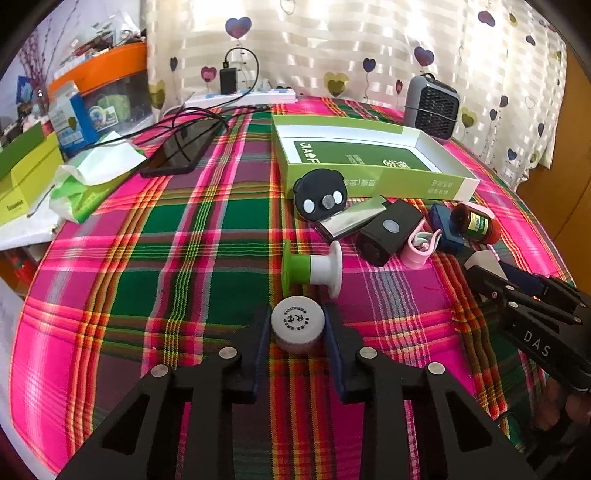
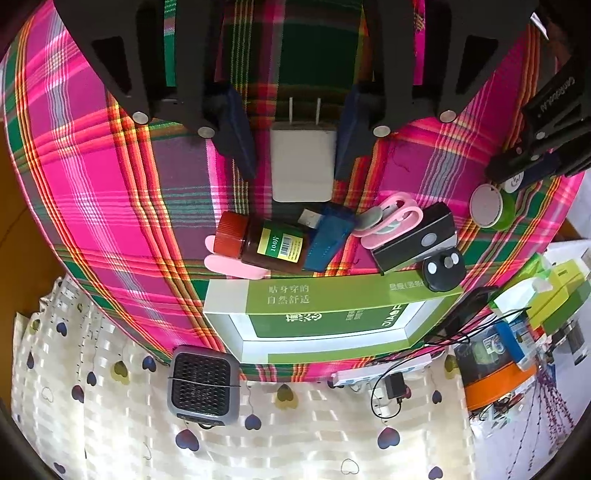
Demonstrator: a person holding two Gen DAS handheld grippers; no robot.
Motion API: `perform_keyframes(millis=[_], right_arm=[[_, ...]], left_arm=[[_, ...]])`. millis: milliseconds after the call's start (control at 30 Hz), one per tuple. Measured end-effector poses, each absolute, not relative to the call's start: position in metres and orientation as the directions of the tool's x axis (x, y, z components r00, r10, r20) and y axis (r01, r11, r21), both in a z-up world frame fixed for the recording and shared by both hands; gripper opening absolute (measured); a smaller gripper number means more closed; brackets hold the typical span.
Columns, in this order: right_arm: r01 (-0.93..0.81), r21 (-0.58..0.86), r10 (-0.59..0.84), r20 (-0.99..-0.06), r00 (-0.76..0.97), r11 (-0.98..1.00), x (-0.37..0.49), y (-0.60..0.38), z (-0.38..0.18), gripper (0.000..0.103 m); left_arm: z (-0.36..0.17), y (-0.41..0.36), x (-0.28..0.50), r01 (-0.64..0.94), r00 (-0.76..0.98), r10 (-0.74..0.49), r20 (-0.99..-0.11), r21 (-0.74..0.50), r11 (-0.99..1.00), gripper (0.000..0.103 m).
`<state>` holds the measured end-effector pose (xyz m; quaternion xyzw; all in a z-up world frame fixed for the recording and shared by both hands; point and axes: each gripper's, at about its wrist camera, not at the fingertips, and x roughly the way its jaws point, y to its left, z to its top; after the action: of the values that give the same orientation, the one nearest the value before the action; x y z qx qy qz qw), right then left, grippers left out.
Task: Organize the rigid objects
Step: 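Grasp the white round cap with the left tool while the right tool grasps the white charger plug, then carry the white cap with the left tool while the right tool carries the charger into the green box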
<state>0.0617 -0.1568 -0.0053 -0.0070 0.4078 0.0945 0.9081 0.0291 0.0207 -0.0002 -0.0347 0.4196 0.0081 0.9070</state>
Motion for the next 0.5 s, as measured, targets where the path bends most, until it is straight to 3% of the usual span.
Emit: perform_keyframes(millis=[100, 500], right_arm=[[-0.187, 0.066, 0.174, -0.742, 0.648, 0.98, 0.0618, -0.1559, -0.005, 0.035], [-0.209, 0.088, 0.206, -0.731, 0.651, 0.974, 0.0624, -0.1575, 0.0034, 0.035]], left_arm=[[0.0001, 0.0199, 0.0291, -0.041, 0.651, -0.012, -0.759, -0.051, 0.998, 0.026], [0.0086, 0.0187, 0.0331, -0.022, 0.651, -0.041, -0.758, -0.073, 0.997, 0.026]])
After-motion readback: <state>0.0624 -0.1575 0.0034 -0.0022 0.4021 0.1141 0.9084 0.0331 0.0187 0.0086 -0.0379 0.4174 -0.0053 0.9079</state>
